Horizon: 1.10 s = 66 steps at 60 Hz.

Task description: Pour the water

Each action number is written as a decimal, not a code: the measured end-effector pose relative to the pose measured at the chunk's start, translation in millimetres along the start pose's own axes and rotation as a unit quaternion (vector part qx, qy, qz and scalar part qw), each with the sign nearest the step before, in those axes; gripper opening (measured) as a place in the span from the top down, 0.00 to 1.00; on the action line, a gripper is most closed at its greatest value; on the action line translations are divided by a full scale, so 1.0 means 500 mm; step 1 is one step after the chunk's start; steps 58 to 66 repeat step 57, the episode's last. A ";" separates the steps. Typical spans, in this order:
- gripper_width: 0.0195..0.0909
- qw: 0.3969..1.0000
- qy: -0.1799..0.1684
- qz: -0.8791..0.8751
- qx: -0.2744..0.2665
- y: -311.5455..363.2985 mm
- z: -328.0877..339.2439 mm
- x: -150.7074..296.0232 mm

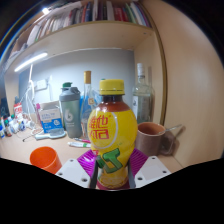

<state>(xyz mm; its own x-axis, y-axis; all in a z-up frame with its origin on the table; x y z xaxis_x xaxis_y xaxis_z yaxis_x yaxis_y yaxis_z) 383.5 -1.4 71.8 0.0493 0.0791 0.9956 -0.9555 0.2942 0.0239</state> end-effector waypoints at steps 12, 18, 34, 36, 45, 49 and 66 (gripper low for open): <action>0.52 1.000 0.027 -0.009 -0.005 0.000 0.001 -0.003; 0.06 0.996 0.082 -0.012 -0.024 -0.010 0.033 -0.014; 0.10 0.994 0.109 0.001 -0.025 0.026 0.265 0.048; 0.11 0.994 0.111 0.001 -0.021 0.040 0.302 0.061; 0.11 0.994 0.106 -0.002 -0.012 0.097 0.469 0.134; 0.11 0.995 0.100 -0.004 -0.013 0.117 0.533 0.169; 0.11 0.996 0.084 -0.009 -0.019 0.154 0.662 0.242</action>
Point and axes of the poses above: the point between the fingertips, and its own axes, seen from behind it with the camera up: y to the left, x up, z backward, against the way the camera looks, the point moved 7 cm from there along z, backward, against the way the camera looks, and after that the axes turned 10 degrees about -y, right-handed, at the moved point
